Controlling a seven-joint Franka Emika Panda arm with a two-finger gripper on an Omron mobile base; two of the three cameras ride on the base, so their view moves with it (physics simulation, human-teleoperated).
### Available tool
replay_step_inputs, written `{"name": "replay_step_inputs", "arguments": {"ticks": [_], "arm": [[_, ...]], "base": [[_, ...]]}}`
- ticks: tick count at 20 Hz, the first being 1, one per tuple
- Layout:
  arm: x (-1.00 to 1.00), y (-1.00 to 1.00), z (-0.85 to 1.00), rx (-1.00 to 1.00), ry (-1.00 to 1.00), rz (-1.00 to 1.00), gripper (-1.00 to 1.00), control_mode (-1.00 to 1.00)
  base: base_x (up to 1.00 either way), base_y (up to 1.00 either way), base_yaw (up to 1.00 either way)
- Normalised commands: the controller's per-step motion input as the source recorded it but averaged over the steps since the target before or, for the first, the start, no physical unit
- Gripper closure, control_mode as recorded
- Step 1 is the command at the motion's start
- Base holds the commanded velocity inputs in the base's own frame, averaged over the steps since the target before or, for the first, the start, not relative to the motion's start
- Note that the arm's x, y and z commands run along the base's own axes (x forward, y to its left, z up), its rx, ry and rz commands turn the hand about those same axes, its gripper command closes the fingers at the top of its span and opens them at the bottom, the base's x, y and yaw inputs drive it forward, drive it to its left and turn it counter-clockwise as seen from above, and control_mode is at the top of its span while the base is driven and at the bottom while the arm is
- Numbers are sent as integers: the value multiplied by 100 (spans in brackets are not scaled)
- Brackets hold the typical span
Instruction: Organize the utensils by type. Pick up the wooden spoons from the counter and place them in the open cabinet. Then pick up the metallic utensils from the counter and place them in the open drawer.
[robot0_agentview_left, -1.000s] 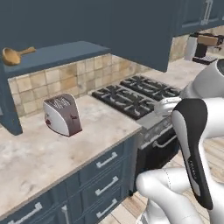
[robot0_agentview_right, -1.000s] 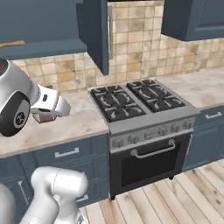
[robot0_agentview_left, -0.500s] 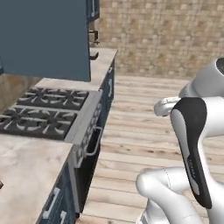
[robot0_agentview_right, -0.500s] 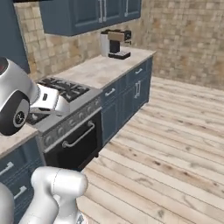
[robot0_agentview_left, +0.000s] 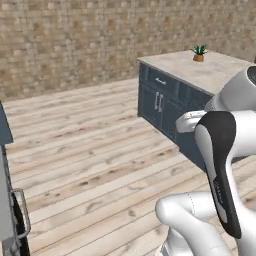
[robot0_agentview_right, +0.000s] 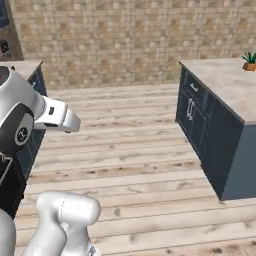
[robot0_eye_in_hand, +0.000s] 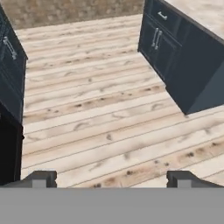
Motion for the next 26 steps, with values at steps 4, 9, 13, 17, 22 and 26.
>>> {"name": "replay_step_inputs", "arguments": {"ticks": [4,9,13,17,22,26], "arm": [[0,0,0,0,0,0,-100,100],[0,0,0,0,0,0,-100,100],[0,0,0,0,0,0,-100,100],[0,0,0,0,0,0,-100,100],[0,0,0,0,0,0,-100,100],[0,0,0,0,0,0,-100,100]], "base": [[0,0,-100],[0,0,-100],[9,0,-100],[67,14,-54],[98,13,-12],[99,7,-15]]}}
